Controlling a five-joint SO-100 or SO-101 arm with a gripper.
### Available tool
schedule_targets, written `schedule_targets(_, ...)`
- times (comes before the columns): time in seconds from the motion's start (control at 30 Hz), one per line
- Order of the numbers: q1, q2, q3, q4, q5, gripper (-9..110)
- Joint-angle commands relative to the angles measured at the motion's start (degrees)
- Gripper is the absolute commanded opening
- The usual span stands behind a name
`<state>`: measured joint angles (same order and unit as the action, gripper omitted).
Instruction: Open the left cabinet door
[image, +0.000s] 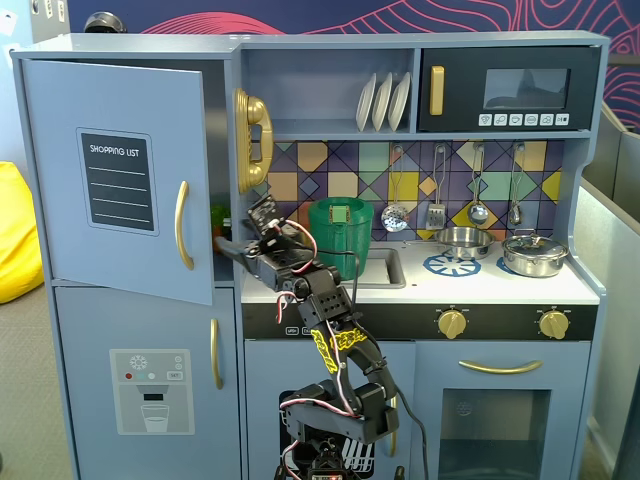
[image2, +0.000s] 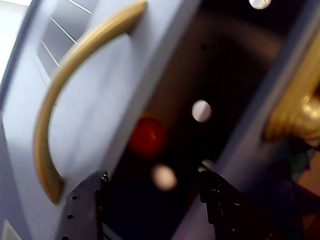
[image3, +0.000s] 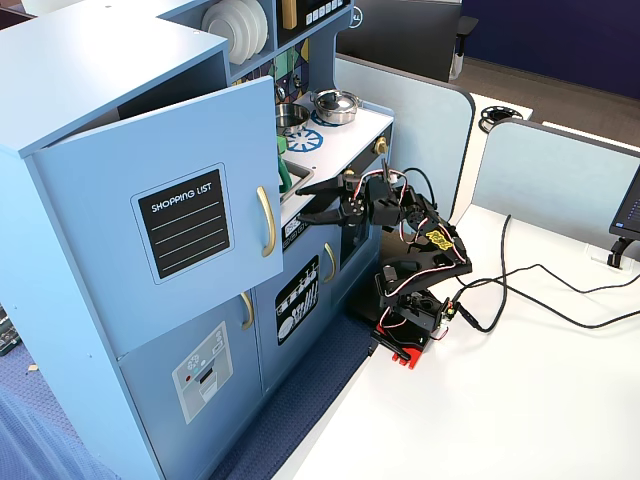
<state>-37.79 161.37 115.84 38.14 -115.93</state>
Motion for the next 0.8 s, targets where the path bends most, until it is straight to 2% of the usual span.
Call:
schedule_targets(0.0,7.47,-4.39,-3.78,1.67,3.08,15)
schedule_targets(0.13,10.2,-11.51,-5.01,-2.11,3.78,14)
schedule_targets(0.27,7.21,-16.7,-6.77,-6.15,1.93,14)
schedule_targets(0.5,-9.76,-17.31,-3.87,-13.01,-7.21,13)
schedule_targets(0.77,-29.27,-19.16,-2.81,-22.41,-8.96,11)
